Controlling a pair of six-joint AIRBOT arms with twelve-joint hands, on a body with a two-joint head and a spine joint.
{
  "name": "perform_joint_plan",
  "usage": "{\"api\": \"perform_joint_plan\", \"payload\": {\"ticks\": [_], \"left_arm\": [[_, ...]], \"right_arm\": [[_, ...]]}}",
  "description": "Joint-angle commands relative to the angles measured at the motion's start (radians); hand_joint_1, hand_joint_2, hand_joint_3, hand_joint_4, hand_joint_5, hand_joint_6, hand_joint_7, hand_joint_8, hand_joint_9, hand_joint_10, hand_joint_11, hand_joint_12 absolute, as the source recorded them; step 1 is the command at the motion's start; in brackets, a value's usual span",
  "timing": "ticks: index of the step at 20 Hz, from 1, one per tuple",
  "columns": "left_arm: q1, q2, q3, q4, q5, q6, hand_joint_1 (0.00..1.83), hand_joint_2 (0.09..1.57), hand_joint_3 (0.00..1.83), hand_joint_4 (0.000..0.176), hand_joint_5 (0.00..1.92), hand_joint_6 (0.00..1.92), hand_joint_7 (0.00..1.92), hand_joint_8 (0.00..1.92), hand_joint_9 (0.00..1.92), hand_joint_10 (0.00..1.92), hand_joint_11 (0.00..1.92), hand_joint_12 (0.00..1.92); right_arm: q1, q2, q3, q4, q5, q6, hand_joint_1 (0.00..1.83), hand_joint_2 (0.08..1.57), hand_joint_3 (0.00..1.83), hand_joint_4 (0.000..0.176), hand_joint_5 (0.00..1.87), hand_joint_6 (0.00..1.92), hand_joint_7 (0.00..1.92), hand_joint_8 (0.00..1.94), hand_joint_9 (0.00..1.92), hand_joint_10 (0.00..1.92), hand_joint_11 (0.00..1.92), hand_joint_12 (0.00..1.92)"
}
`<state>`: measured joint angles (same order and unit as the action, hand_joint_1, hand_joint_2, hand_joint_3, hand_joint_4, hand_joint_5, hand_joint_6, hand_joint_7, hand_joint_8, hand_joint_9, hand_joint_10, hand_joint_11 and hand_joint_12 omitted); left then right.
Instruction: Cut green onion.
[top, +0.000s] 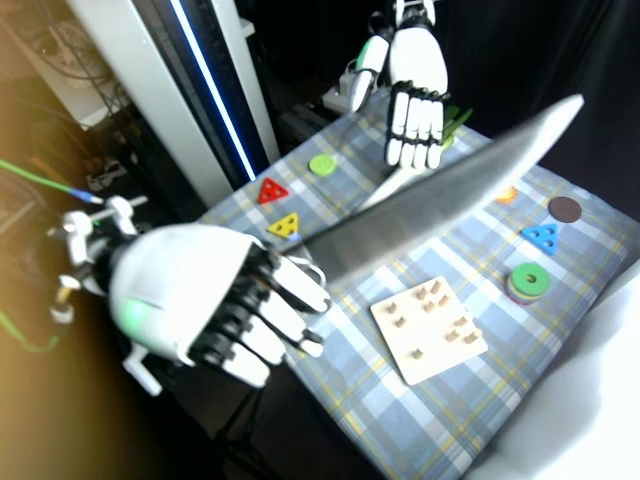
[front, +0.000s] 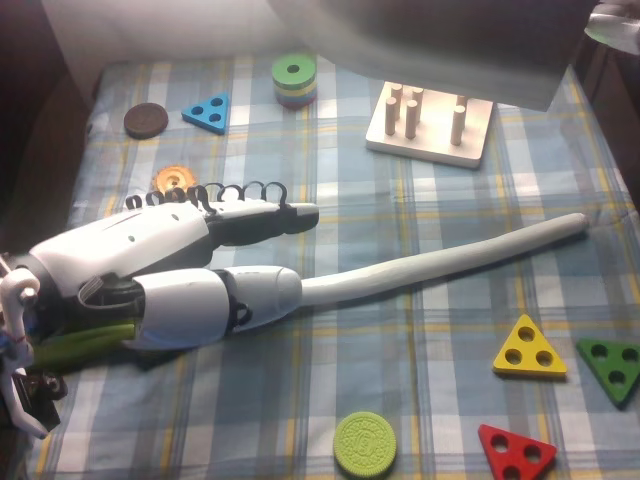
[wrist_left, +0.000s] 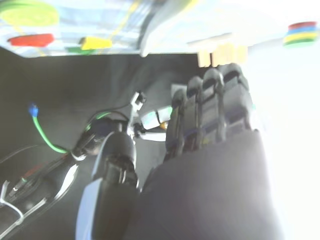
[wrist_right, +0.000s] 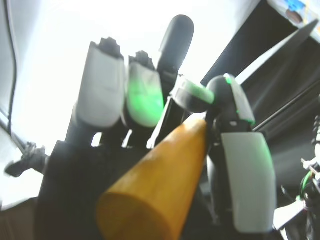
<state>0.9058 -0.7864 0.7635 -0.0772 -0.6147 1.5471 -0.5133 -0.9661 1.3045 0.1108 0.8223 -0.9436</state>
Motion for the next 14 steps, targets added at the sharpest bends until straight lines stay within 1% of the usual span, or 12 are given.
{"api": "perform_joint_plan", "payload": {"ticks": [1,2,3,4,5,6,7,8,10,12,13,14], "left_arm": [[-0.001,-0.001,-0.003,-0.001,-0.108,-0.004,0.00,1.38,0.00,0.021,0.25,0.00,0.30,0.00,0.23,0.00,0.00,0.47],[0.002,-0.001,-0.003,-0.001,-0.110,-0.004,0.00,1.37,0.00,0.029,0.22,0.00,0.28,0.00,0.20,0.00,0.00,0.42],[0.003,-0.001,-0.004,-0.001,-0.110,-0.004,0.00,1.37,0.00,0.020,0.22,0.01,0.27,0.00,0.19,0.00,0.00,0.41],[0.003,-0.002,-0.004,-0.001,-0.109,-0.004,0.00,1.37,0.00,0.014,0.25,0.01,0.28,0.00,0.20,0.00,0.00,0.45],[0.003,-0.002,-0.004,-0.001,-0.109,-0.004,0.00,1.37,0.00,0.016,0.25,0.01,0.29,0.01,0.21,0.00,0.00,0.46],[0.003,-0.003,-0.004,-0.002,-0.109,-0.004,0.00,1.37,0.00,0.020,0.25,0.00,0.29,0.00,0.22,0.01,0.00,0.53],[0.003,-0.003,-0.004,-0.002,-0.109,-0.004,0.00,1.37,0.00,0.013,0.26,0.00,0.30,0.00,0.23,0.00,0.00,0.57],[0.003,-0.003,-0.004,-0.002,-0.107,-0.004,0.00,1.37,0.00,0.015,0.26,0.00,0.29,0.00,0.22,0.00,0.00,0.55],[0.004,-0.003,-0.003,-0.003,-0.104,-0.004,0.00,1.37,0.00,0.015,0.30,0.01,0.31,0.01,0.24,0.01,0.00,0.56],[0.004,-0.003,-0.003,-0.003,-0.104,-0.004,0.00,1.37,0.00,0.016,0.31,0.00,0.30,0.00,0.23,0.00,0.00,0.47],[0.004,-0.004,-0.004,-0.003,-0.104,-0.004,0.00,1.37,0.00,0.015,0.32,0.00,0.30,0.00,0.23,0.00,0.00,0.49],[0.004,-0.004,-0.004,-0.003,-0.104,-0.004,0.00,1.37,0.00,0.017,0.29,0.01,0.28,0.00,0.21,0.00,0.00,0.42]], "right_arm": [[0.031,-0.002,0.019,0.009,0.096,0.004,0.56,1.41,0.00,0.059,1.13,1.92,1.43,1.94,1.54,1.92,1.57,1.92],[0.044,-0.007,0.026,-0.002,0.074,0.004,0.56,1.41,0.00,0.059,1.14,1.92,1.43,1.94,1.54,1.92,1.58,1.92],[0.062,-0.017,0.043,-0.022,0.034,0.004,0.56,1.41,0.00,0.057,1.15,1.92,1.42,1.94,1.53,1.92,1.56,1.92],[0.071,-0.025,0.053,-0.029,0.010,0.004,0.52,1.41,0.00,0.055,1.14,1.92,1.40,1.94,1.50,1.92,1.55,1.92],[0.079,-0.034,0.064,-0.032,-0.006,0.004,0.49,1.40,0.00,0.052,1.14,1.92,1.39,1.94,1.50,1.92,1.55,1.92],[0.085,-0.042,0.072,-0.036,-0.018,0.004,0.47,1.40,0.00,0.051,1.12,1.92,1.38,1.94,1.49,1.92,1.54,1.92],[0.090,-0.048,0.079,-0.043,-0.031,0.004,0.46,1.39,0.00,0.051,1.12,1.92,1.37,1.94,1.48,1.92,1.54,1.92],[0.098,-0.054,0.086,-0.054,-0.047,0.004,0.43,1.39,0.00,0.050,1.12,1.92,1.38,1.94,1.49,1.92,1.54,1.92],[0.119,-0.067,0.102,-0.078,-0.079,0.004,0.47,1.40,0.00,0.052,1.08,1.92,1.37,1.94,1.49,1.92,1.54,1.92],[0.153,-0.083,0.118,-0.117,-0.119,0.004,0.49,1.40,0.00,0.053,1.08,1.92,1.35,1.94,1.47,1.92,1.53,1.92],[0.168,-0.088,0.124,-0.134,-0.139,0.004,0.53,1.41,0.00,0.054,1.06,1.92,1.32,1.94,1.45,1.92,1.51,1.92],[0.176,-0.090,0.127,-0.142,-0.149,0.004,0.53,1.41,0.00,0.056,1.04,1.92,1.30,1.94,1.42,1.92,1.49,1.92]]}}
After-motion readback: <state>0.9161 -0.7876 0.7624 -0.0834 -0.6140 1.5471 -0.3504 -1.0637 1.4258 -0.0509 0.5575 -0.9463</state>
